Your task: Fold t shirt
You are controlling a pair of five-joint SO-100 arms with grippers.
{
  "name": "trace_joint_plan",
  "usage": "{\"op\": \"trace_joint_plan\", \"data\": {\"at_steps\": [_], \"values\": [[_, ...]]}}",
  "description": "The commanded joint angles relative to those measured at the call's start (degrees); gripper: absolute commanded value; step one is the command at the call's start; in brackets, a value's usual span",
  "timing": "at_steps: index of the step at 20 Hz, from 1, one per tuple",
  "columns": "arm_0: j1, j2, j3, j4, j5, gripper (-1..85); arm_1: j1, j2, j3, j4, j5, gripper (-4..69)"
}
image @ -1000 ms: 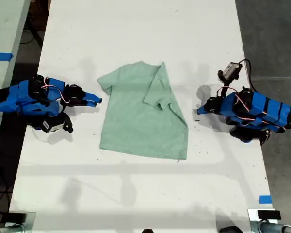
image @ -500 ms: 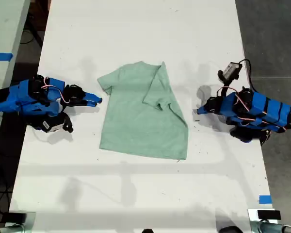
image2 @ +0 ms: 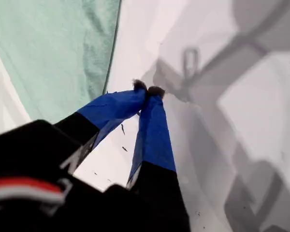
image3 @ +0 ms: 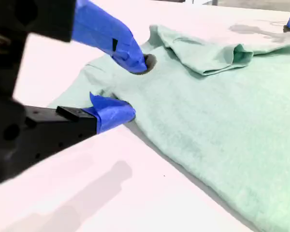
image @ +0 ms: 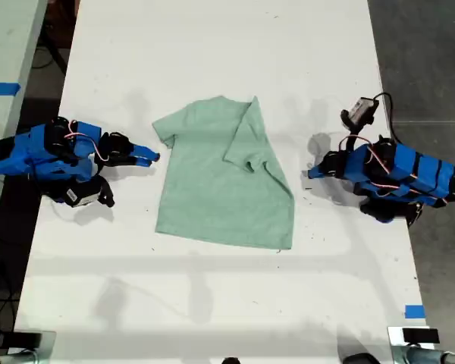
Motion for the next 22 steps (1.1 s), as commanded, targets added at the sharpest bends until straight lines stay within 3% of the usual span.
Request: {"op": "trace_joint_plan", "data": {"at_steps": [1,13,15,19,21,22], "values": [[-0.79,0.35,0.35,0.0,-0.88,12.5,-0.09,0.62,1.67,-0.18,0.09,1.2],[-1.49,0.35,0.97,-0.09,0.09,12.4,-0.09,0.62,1.85,-0.26,0.26,1.2],[-2.81,0.35,0.62,-1.49,16.61,12.6,-0.18,0.62,1.85,-0.26,0.35,1.2],[2.2,0.35,-3.52,-2.72,12.66,12.2,-0.26,0.62,1.85,-0.26,0.44,1.2],[1.14,0.35,-1.14,-3.87,2.29,12.7,-0.18,0.62,1.85,-0.26,0.44,1.2],[2.2,0.35,-0.97,-3.34,0.79,12.8,-0.26,0.62,1.85,-0.26,0.44,1.2]]}}
